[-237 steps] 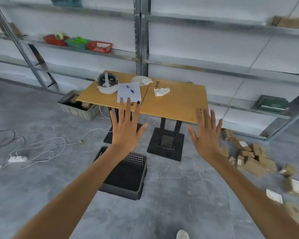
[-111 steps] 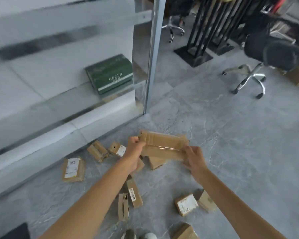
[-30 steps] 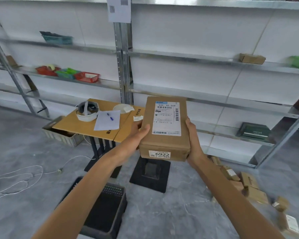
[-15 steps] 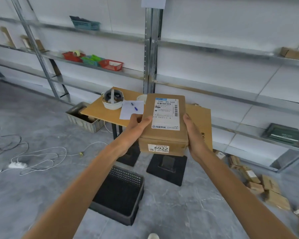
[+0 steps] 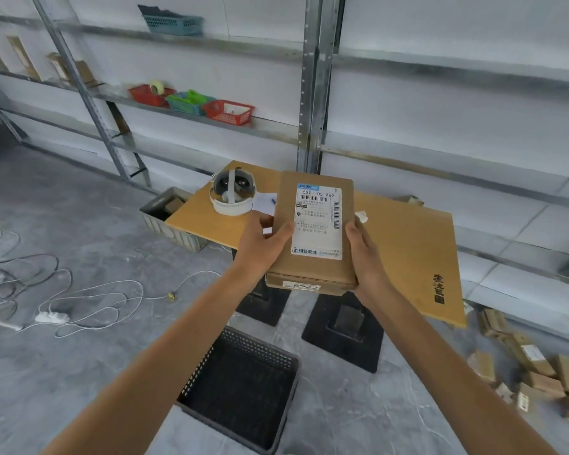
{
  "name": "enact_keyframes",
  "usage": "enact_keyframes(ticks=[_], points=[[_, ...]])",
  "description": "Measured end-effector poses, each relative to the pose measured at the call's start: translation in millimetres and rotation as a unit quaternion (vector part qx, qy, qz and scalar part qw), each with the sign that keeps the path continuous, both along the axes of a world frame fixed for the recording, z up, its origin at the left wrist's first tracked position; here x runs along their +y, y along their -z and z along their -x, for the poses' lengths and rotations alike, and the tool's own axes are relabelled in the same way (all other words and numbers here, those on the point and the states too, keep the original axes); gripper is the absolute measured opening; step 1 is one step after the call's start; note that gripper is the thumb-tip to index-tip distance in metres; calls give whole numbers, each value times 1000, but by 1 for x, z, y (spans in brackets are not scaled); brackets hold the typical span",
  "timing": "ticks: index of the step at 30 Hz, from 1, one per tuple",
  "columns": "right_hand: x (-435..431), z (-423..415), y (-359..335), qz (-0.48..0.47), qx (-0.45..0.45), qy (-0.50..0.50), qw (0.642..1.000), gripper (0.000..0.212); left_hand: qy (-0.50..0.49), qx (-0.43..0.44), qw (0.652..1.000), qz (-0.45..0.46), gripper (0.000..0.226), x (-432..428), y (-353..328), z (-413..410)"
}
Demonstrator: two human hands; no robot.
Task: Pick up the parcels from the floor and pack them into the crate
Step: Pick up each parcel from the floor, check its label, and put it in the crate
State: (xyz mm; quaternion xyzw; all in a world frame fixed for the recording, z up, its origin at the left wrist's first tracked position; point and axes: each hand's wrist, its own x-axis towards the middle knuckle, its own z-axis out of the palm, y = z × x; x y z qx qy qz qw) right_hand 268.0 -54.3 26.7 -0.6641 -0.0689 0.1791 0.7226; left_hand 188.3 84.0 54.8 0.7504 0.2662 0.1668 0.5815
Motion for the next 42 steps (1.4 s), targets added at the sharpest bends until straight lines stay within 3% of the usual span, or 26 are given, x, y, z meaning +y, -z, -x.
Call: enact_keyframes(ticks=[11, 21, 27, 38, 42], points=[[85, -27, 45, 10, 84, -53, 995, 45, -9, 61, 998, 28, 34, 110, 55, -43], [192, -5, 87, 27, 104, 18, 994, 59, 90, 111, 990, 7, 37, 233, 92, -46], [251, 23, 128, 33, 145, 52, 988, 50, 139, 159, 977, 5, 36, 299, 129, -31], [284, 56, 228, 105, 249, 33, 962, 57, 117, 278, 950, 84, 35, 329, 242, 6], [291, 64, 271, 165, 291, 70, 940, 54, 82, 328, 932, 127, 31, 325, 289, 20]])
